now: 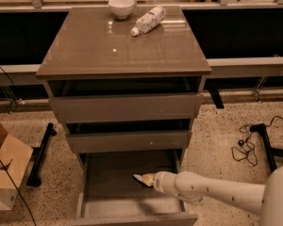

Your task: Place rxbar blueberry into bottom drawer

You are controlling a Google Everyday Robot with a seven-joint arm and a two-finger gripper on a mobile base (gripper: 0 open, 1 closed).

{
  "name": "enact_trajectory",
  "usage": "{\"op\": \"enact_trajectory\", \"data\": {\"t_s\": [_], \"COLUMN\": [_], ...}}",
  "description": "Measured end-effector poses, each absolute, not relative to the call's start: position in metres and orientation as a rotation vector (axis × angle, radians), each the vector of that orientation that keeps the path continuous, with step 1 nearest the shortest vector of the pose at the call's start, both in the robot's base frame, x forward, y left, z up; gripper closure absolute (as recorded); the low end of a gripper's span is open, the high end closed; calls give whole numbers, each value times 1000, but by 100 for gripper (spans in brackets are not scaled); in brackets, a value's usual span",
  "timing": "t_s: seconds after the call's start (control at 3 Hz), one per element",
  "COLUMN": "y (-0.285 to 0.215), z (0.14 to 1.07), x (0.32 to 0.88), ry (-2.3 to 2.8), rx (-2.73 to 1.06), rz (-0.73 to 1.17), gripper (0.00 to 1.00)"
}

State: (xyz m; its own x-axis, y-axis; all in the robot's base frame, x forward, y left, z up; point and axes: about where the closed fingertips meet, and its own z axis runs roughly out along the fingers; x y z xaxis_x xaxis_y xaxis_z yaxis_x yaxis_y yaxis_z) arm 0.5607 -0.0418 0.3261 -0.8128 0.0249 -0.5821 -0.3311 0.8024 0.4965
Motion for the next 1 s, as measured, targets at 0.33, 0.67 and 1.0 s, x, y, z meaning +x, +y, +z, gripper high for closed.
{"op": "enact_trajectory", "data": {"t_s": [0.33,0.67,1.0], "y": [-40,-36,-31], "z": [274,224,172], "x": [571,575,572], "ry": [2457,2510,2574], "rx": [-147,-59,59], "rz": [831,852,864], "gripper": [86,63,39]}}
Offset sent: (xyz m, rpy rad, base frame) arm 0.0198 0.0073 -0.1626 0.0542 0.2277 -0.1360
